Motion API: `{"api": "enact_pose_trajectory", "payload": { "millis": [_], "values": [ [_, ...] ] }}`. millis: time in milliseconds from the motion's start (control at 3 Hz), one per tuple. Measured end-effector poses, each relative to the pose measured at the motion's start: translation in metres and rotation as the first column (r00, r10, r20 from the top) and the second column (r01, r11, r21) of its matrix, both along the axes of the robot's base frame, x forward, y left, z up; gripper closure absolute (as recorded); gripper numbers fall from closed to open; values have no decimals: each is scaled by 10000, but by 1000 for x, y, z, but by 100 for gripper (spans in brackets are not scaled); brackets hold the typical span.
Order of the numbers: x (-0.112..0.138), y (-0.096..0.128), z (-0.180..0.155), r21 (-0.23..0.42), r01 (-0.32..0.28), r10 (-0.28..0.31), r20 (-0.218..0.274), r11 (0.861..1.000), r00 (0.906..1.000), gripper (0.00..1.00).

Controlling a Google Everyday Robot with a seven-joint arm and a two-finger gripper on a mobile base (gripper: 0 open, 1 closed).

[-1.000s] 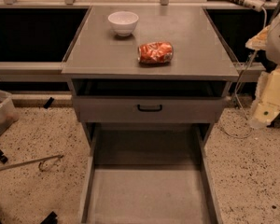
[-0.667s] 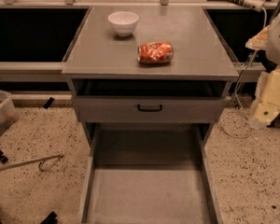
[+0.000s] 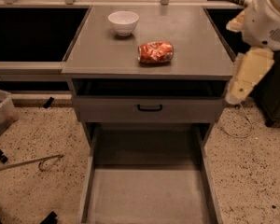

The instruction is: Place coke can into middle drawer

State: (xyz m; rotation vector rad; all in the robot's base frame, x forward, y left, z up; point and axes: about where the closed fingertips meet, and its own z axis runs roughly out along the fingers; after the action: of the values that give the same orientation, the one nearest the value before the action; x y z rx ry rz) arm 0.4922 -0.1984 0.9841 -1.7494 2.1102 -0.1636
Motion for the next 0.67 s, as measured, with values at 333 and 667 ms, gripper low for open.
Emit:
{"api": "enact_pose_trajectory", "payload": {
  "millis": [333,667],
  "values": [
    [58,29,2,227,-641,629,514,9977,9967,0],
    [114,76,-7,466,-1562,1531,649,9866,9861,0]
  ]
}}
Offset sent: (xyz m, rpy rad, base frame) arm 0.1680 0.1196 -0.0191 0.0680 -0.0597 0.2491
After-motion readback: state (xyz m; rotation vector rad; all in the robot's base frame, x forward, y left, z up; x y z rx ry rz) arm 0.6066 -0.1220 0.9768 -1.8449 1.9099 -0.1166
